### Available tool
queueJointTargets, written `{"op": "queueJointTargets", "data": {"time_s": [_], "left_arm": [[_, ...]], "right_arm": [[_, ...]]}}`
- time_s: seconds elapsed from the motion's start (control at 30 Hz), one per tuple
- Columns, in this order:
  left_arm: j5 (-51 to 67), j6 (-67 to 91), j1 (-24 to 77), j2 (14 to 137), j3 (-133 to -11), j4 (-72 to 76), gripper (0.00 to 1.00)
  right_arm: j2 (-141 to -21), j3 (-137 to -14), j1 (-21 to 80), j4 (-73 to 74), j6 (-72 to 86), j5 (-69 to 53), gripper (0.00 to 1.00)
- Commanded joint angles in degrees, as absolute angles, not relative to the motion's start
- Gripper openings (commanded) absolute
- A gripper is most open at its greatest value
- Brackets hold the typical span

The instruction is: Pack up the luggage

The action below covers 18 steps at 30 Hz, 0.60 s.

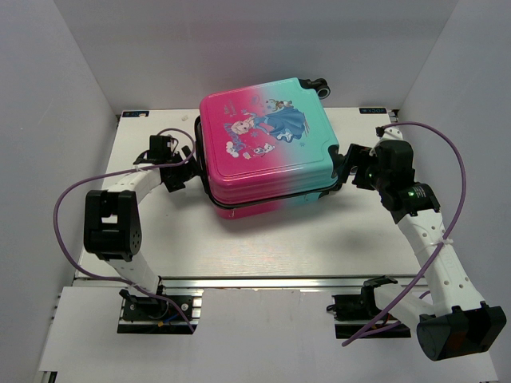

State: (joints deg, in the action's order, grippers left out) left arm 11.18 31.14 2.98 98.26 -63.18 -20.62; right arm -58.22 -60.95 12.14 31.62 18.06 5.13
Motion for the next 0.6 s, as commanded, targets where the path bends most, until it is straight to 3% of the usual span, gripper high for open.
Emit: {"op": "queueJointTargets", "data": {"time_s": [0.0,0.1,0.23,0.33,0.37,0.4,0.47,0.57], "left_arm": [[8.70,30.76,5.09,103.00,-63.45,-20.30,0.92],[9.58,30.59,6.67,105.72,-65.29,-18.90,0.91],[9.14,30.06,8.78,109.24,-67.59,-19.68,0.77],[9.84,30.32,9.93,111.27,-66.89,-18.90,0.44],[9.84,30.41,9.93,111.62,-66.62,-18.81,0.22],[9.58,30.58,10.45,112.14,-66.36,-18.72,0.13],[9.05,30.94,10.46,112.32,-65.74,-19.25,0.00],[8.61,30.85,10.46,112.41,-64.78,-18.99,0.00]], "right_arm": [[-57.92,-61.35,12.39,31.37,14.86,1.69,0.89],[-57.66,-60.74,13.88,33.66,11.70,-2.69,0.89],[-53.18,-58.10,16.87,38.05,8.35,-6.59,0.89],[-51.86,-54.42,19.07,40.52,7.65,-7.99,0.89],[-51.94,-53.36,20.29,40.60,7.47,-10.26,0.89],[-52.81,-52.22,21.26,39.56,8.43,-10.72,0.89],[-54.31,-49.40,23.89,37.28,9.40,-11.42,0.89],[-57.30,-47.29,26.88,30.16,11.16,-8.98,0.89]]}}
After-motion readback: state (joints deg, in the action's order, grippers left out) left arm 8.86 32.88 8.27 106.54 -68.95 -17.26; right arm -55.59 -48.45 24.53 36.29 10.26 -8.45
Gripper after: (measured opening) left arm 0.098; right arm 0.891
